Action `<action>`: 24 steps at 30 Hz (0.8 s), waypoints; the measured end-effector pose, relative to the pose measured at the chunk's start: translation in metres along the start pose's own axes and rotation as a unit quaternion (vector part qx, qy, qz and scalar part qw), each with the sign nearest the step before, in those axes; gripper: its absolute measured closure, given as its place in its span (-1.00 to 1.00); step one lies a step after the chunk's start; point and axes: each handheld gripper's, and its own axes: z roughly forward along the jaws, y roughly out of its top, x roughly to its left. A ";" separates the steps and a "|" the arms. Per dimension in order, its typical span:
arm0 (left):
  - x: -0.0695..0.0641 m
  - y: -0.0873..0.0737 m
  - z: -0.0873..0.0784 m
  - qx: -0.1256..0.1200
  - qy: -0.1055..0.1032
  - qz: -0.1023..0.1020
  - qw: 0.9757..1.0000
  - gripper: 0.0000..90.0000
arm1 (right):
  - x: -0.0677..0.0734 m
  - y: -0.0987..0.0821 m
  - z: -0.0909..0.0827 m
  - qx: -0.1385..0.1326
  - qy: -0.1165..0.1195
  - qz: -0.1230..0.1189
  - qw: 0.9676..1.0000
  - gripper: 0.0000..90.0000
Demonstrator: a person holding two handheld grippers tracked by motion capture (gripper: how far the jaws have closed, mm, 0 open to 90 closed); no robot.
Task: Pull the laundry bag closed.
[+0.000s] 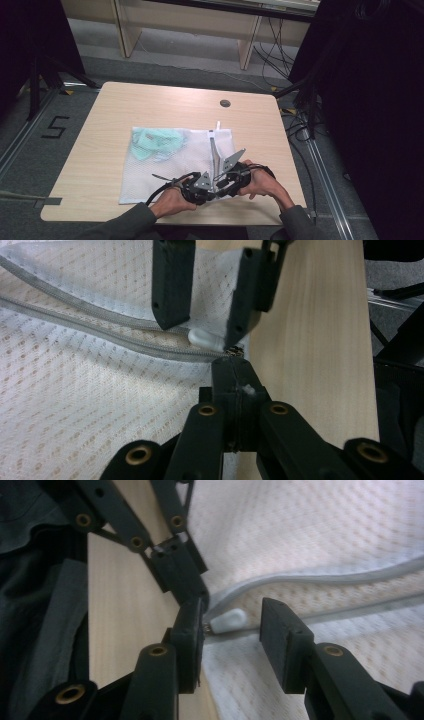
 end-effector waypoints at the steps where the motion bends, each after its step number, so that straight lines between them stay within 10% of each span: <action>1: -0.001 0.000 0.000 -0.001 -0.001 -0.008 1.000 0.99 | 0.000 0.001 0.002 0.002 0.002 -0.001 1.000 0.43; 10: -0.001 0.000 0.001 -0.007 -0.007 -0.014 1.000 0.99 | 0.004 0.000 -0.005 0.011 0.022 -0.024 0.999 0.91; 24: -0.001 0.001 0.000 -0.001 -0.007 0.003 1.000 0.99 | 0.010 0.003 -0.006 0.032 -0.028 -0.071 0.997 0.93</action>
